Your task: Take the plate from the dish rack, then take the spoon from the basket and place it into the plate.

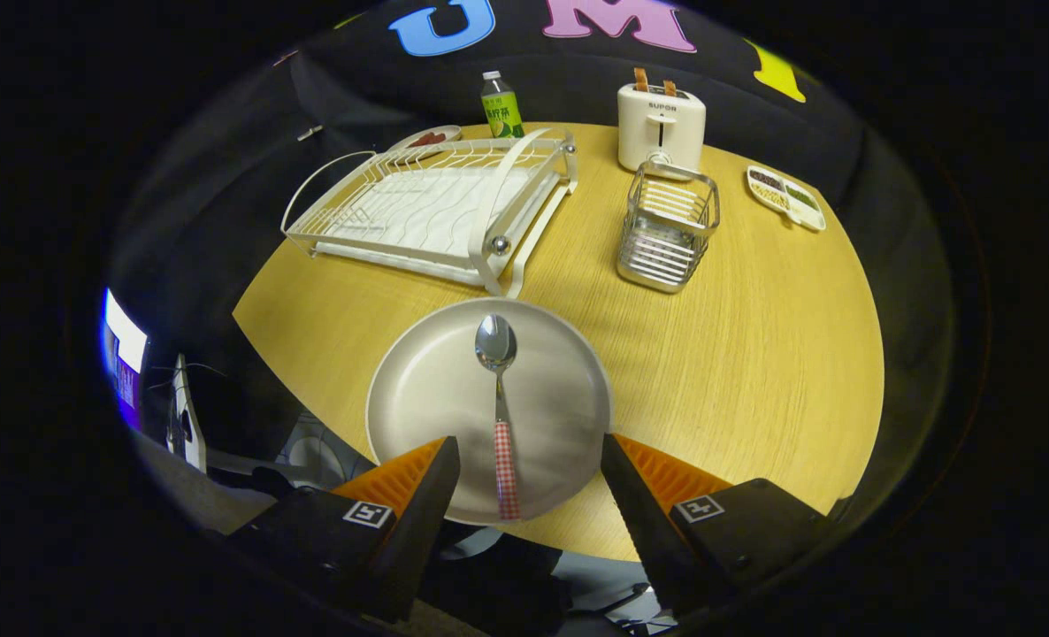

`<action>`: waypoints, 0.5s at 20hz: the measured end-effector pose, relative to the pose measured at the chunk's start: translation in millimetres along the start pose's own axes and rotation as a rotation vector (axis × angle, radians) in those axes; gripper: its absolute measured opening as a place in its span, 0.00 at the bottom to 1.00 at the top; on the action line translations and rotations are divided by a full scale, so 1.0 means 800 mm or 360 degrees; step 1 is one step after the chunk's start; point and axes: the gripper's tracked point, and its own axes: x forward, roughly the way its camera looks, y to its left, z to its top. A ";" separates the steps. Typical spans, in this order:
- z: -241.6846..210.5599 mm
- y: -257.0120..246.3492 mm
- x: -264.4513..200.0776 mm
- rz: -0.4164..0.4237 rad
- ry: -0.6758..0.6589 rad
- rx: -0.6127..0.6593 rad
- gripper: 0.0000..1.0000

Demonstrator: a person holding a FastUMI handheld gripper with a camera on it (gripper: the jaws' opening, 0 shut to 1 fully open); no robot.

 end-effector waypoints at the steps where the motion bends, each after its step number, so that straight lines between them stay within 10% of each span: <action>1: 0.017 -0.004 -0.009 -0.0011 -0.0049 -0.0011 0.99; 10: 0.205 -0.045 -0.110 -0.0152 -0.0586 -0.0110 0.99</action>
